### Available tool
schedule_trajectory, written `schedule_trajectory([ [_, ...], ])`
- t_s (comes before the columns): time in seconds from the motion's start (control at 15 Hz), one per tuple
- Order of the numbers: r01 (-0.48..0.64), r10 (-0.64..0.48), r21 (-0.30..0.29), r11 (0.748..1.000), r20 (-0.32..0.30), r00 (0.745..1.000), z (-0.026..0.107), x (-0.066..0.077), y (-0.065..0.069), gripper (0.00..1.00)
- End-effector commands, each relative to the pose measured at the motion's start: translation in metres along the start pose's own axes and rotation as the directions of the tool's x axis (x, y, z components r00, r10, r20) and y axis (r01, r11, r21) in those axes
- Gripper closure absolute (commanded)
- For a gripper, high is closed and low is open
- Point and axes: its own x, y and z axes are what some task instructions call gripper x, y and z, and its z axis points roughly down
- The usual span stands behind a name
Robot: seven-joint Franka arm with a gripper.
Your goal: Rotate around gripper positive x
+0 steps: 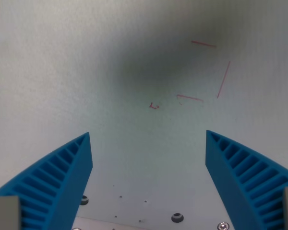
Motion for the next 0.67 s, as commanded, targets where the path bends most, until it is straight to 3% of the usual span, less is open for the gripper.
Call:
schedule_trajectory([
  [0.07,0.0,0.0,0.011,1.0,-0.004,1.0,-0.0018,0.0001,0.0001,0.0],
  [0.67,0.0,0.0,0.116,0.993,-0.004,1.0,-0.0018,0.0001,0.0001,0.0],
])
